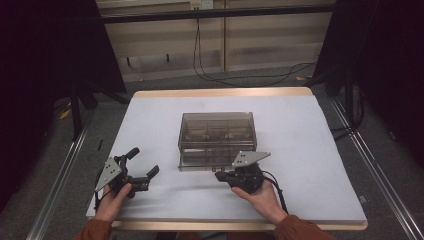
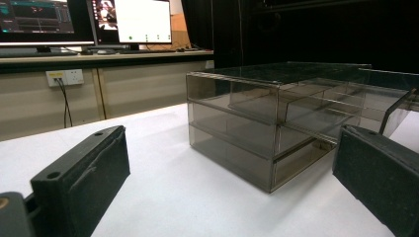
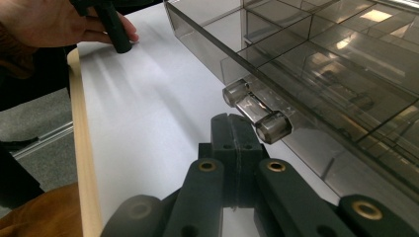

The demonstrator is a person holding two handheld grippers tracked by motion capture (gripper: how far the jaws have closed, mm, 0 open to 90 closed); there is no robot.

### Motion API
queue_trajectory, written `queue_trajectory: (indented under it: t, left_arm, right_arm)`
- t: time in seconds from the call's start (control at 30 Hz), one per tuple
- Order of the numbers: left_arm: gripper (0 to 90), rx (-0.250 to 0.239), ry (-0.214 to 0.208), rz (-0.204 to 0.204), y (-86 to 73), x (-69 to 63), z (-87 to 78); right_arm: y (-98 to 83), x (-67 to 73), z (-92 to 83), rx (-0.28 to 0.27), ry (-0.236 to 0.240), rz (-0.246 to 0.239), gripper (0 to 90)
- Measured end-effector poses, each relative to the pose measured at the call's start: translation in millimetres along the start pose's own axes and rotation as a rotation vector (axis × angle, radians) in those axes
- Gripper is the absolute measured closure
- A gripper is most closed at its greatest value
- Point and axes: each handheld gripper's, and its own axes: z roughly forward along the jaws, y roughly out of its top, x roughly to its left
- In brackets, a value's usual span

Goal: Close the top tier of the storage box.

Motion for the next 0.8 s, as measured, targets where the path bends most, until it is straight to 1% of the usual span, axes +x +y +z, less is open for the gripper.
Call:
queue_trajectory:
  t: [0.03, 0.07, 0.13, 0.17, 0.23, 0.3, 0.53, 0.67, 0.7, 0.8]
  left_arm:
    - [0.9, 0.0, 0.001, 0.002, 0.0, 0.2, 0.0]
    - [0.9, -0.001, 0.0, -0.004, 0.0, -0.2, 0.1]
    - [0.9, 0.001, 0.0, 0.0, 0.0, 0.0, 0.0]
    - [0.9, 0.0, 0.0, 0.0, 0.0, 0.0, 0.0]
    - [0.9, -0.002, 0.0, -0.005, -0.1, -0.3, 0.2]
    - [0.9, 0.0, 0.003, 0.005, 0.1, 0.2, -0.1]
    - [0.9, 0.0, 0.0, 0.0, 0.0, 0.0, 0.1]
    - [0.9, 0.001, 0.0, 0.0, 0.0, 0.0, 0.0]
    - [0.9, -0.003, -0.001, -0.005, -0.1, -0.3, 0.3]
    - [0.9, 0.003, 0.0, 0.001, 0.0, 0.2, -0.1]
  right_arm:
    - [0.1, 0.1, 0.2, -0.002, -0.003, 0.0, 90.0]
    - [0.2, -0.4, 0.7, -0.002, -0.001, 0.001, 90.0]
    - [0.6, -1.2, 1.0, -0.001, -0.005, 0.0, 90.0]
    - [0.9, -1.1, 1.0, -0.001, -0.003, 0.01, 90.0]
    - [1.7, -2.2, 1.9, -0.008, -0.001, 0.005, 90.0]
    - [3.0, -2.3, 2.4, -0.007, 0.002, 0.01, 90.0]
    - [5.0, -3.5, 4.1, -0.007, 0.0, 0.006, 90.0]
    - [5.6, -4.3, 4.6, -0.012, 0.004, 0.012, 90.0]
    - [5.6, -4.6, 4.5, -0.013, 0.003, 0.011, 90.0]
    - [5.8, -5.4, 4.6, -0.014, 0.004, 0.015, 90.0]
